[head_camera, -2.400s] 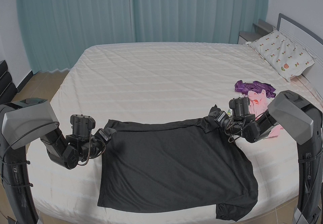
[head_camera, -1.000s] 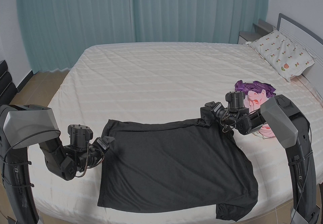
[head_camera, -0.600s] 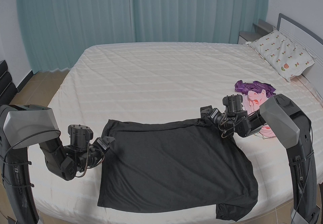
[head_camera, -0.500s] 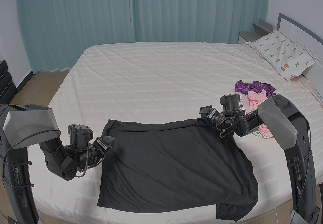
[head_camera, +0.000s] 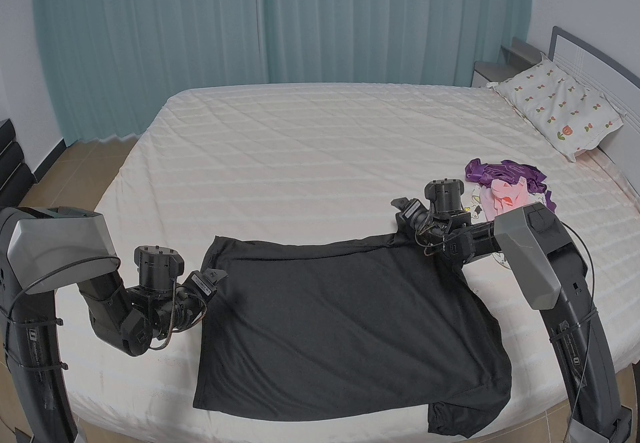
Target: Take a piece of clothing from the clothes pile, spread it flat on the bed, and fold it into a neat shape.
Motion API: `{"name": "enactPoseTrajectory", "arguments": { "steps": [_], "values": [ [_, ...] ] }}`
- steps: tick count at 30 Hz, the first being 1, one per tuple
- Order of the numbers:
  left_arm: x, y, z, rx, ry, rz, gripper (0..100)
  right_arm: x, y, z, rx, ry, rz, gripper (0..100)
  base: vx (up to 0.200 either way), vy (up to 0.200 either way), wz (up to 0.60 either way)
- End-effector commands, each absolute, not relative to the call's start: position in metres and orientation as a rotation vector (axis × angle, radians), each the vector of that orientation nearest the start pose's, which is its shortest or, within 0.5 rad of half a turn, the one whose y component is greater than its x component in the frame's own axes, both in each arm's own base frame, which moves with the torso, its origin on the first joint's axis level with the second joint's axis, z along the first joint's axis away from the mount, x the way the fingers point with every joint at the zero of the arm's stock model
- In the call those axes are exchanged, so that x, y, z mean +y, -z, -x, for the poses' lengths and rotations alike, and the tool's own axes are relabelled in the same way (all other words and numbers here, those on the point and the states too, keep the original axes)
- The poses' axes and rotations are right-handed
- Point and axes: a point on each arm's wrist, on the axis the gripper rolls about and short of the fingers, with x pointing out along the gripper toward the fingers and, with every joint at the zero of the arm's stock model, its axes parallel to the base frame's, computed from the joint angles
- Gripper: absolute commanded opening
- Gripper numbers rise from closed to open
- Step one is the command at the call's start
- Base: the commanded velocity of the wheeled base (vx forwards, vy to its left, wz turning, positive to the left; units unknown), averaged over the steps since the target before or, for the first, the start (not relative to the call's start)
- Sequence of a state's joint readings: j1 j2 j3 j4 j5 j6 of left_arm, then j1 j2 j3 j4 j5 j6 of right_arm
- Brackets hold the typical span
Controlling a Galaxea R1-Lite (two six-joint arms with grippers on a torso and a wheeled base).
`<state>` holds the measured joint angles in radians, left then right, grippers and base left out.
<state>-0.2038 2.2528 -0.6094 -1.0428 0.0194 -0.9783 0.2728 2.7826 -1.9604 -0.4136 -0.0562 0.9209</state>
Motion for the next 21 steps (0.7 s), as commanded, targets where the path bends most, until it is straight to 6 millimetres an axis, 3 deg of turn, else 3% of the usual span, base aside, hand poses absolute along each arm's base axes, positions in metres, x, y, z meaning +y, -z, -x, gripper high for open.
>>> {"name": "enactPoseTrajectory", "arguments": {
  "steps": [1, 2, 3, 6, 14, 21],
  "values": [
    [-0.068, 0.006, -0.330, 0.636, -0.129, 0.878, 100, 0.156, -0.028, -0.534, 0.317, -0.105, -0.927, 100, 0.000, 0.000, 0.00],
    [-0.068, 0.006, -0.330, 0.636, -0.129, 0.878, 100, 0.156, -0.028, -0.534, 0.317, -0.105, -0.927, 100, 0.000, 0.000, 0.00],
    [-0.068, 0.006, -0.330, 0.636, -0.129, 0.878, 100, 0.158, -0.044, -0.533, 0.303, -0.157, -0.945, 100, 0.000, 0.000, 0.00],
    [-0.068, 0.007, -0.329, 0.637, -0.130, 0.878, 100, 0.159, -0.052, -0.532, 0.295, -0.183, -0.954, 100, 0.000, 0.000, 0.00],
    [-0.067, 0.006, -0.330, 0.634, -0.130, 0.879, 100, 0.153, -0.033, -0.534, 0.331, -0.134, -0.908, 100, 0.000, 0.000, 0.00],
    [-0.067, 0.006, -0.330, 0.635, -0.131, 0.878, 100, 0.142, -0.017, -0.520, 0.418, -0.094, -0.778, 100, 0.000, 0.000, 0.00]
  ]
}}
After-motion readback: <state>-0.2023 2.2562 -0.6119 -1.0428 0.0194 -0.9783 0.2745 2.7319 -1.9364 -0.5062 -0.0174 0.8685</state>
